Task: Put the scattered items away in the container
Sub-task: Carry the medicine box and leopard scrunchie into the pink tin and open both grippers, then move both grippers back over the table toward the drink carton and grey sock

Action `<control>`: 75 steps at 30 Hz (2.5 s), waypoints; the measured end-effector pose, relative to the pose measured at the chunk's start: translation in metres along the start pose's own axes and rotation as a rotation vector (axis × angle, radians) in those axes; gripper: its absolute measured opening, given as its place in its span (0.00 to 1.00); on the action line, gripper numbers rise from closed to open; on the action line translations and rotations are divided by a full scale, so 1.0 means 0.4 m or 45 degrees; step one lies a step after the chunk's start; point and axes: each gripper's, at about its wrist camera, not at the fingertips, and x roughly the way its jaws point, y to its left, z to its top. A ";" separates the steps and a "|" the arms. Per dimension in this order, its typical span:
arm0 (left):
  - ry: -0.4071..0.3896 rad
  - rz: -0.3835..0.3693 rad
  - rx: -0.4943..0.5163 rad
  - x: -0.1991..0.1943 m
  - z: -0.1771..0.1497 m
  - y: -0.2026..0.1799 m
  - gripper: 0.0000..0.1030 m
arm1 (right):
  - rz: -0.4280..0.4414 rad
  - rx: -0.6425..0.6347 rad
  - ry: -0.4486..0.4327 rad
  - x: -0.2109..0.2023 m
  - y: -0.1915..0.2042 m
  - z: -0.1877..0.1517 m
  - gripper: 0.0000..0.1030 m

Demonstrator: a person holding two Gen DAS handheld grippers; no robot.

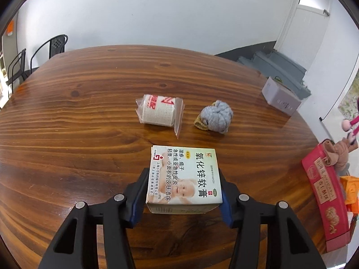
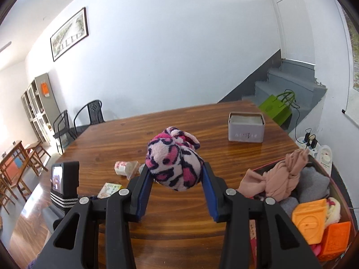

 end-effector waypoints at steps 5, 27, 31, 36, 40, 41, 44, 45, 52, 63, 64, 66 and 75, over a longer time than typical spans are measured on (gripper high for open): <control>-0.058 -0.047 0.018 -0.051 0.012 -0.025 0.54 | -0.028 0.035 -0.086 -0.082 -0.045 0.014 0.45; -0.012 -0.666 0.539 -0.239 -0.162 -0.652 0.54 | -0.342 0.320 -0.193 -0.367 -0.421 -0.071 0.45; 0.032 -0.707 0.596 -0.228 -0.193 -0.722 0.54 | -0.337 0.348 -0.193 -0.380 -0.439 -0.083 0.45; 0.105 -0.706 0.661 -0.189 -0.233 -0.783 0.61 | -0.329 0.365 -0.177 -0.375 -0.453 -0.098 0.45; 0.070 -0.709 0.646 -0.201 -0.229 -0.763 0.73 | -0.320 0.363 -0.171 -0.360 -0.461 -0.087 0.45; 0.060 -0.715 0.640 -0.208 -0.224 -0.755 0.73 | -0.319 0.357 -0.167 -0.353 -0.461 -0.080 0.45; 0.026 -0.723 0.616 -0.225 -0.205 -0.726 0.73 | -0.302 0.348 -0.142 -0.317 -0.466 -0.056 0.45; 0.014 -0.718 0.610 -0.232 -0.203 -0.714 0.74 | -0.294 0.347 -0.130 -0.303 -0.466 -0.047 0.45; -0.035 -0.653 0.539 -0.243 -0.150 -0.627 0.74 | -0.310 0.285 -0.022 -0.188 -0.463 0.005 0.45; -0.128 -0.533 0.343 -0.261 -0.046 -0.437 0.85 | -0.291 0.234 0.258 -0.037 -0.467 0.004 0.51; -0.131 -0.523 0.322 -0.259 -0.038 -0.422 0.85 | -0.289 0.243 0.247 -0.046 -0.466 0.004 0.51; -0.133 -0.508 0.276 -0.259 -0.023 -0.390 0.85 | -0.285 0.265 0.225 -0.065 -0.463 0.007 0.53; -0.247 -0.334 0.168 -0.283 0.042 -0.227 0.95 | -0.257 0.294 0.096 -0.157 -0.398 0.044 0.55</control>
